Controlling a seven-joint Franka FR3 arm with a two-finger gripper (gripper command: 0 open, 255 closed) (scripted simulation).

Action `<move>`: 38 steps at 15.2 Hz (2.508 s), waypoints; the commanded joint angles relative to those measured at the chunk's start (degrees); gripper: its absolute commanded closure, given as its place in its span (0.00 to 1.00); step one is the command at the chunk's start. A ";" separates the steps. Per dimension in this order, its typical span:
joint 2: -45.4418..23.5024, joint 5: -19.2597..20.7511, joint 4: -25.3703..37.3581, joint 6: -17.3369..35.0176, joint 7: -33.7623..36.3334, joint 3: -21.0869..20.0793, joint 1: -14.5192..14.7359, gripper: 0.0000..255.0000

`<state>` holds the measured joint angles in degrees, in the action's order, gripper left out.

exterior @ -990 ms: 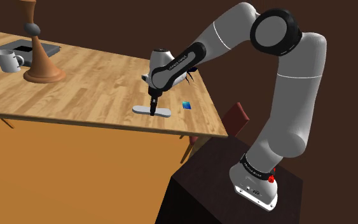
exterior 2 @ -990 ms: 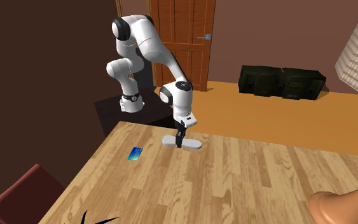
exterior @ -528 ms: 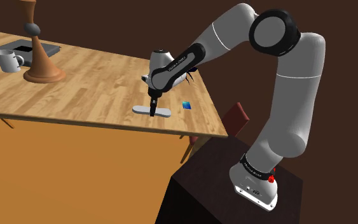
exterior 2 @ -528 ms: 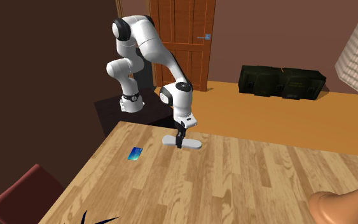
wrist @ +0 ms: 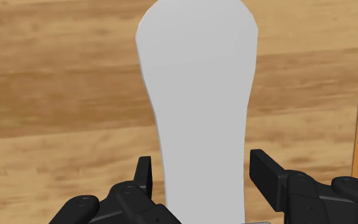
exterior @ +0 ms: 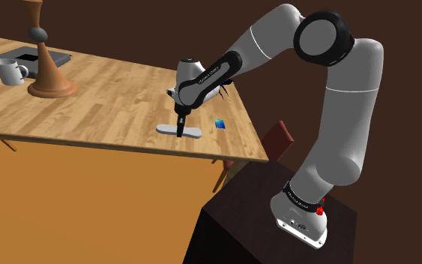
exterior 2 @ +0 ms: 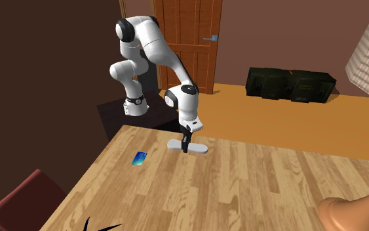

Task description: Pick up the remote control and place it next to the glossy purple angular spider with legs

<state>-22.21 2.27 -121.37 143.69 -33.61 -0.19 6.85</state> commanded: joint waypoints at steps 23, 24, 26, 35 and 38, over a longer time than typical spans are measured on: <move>11.05 -0.51 2.81 -13.83 -0.58 -0.20 -0.09 1.00; 11.48 -0.53 3.08 -14.52 -0.61 -0.21 -0.09 1.00; 12.29 -0.57 3.66 -15.92 -0.65 -0.22 -0.09 1.00; 15.02 -0.79 6.51 -21.47 -2.19 0.32 -0.84 1.00; 14.49 -1.08 7.23 -21.56 -6.29 2.02 -3.10 1.00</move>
<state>-7.64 1.28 -114.24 122.10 -38.53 1.29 4.47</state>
